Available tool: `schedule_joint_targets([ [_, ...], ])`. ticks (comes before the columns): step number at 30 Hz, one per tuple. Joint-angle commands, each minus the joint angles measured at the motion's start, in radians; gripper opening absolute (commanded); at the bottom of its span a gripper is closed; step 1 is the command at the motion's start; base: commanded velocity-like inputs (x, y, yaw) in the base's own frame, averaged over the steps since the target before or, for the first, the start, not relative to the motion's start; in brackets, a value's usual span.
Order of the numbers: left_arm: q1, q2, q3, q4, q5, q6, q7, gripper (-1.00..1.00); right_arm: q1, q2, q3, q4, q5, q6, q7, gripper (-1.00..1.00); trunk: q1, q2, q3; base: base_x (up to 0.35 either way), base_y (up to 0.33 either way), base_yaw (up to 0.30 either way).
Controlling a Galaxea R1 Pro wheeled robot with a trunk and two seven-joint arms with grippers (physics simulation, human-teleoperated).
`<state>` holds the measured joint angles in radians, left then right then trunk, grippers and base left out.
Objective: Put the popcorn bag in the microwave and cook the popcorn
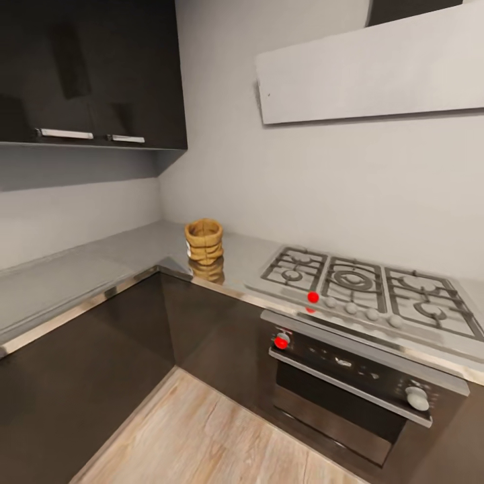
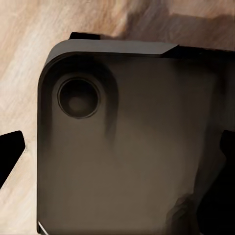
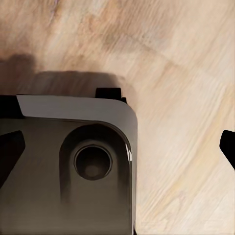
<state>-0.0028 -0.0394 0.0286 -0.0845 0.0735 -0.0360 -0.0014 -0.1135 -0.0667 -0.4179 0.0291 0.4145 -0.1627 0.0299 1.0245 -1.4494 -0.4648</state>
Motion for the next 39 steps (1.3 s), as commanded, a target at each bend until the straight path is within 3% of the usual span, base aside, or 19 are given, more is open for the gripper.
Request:
schedule_joint_targets([
  [1, 0.000, 0.000, 0.002, 0.000, 0.008, -0.002, 0.000, 1.00, -0.001, -0.001, -0.009, 0.003, 0.006, -0.006, 0.002, 1.00, 0.000, 0.000, -0.001, 0.261, 0.053, 0.000],
  [18, 0.000, 0.001, 0.002, 0.000, 0.008, -0.002, 0.000, 1.00, -0.001, -0.002, -0.009, 0.003, 0.006, -0.005, 0.002, 1.00, 0.000, 0.000, -0.001, 0.277, 0.007, 0.000],
  [39, 0.000, 0.001, 0.004, 0.000, 0.007, -0.004, 0.001, 1.00, -0.001, -0.002, -0.009, 0.003, 0.006, -0.005, 0.002, 1.00, 0.000, 0.000, -0.001, 0.234, 0.118, 0.000],
])
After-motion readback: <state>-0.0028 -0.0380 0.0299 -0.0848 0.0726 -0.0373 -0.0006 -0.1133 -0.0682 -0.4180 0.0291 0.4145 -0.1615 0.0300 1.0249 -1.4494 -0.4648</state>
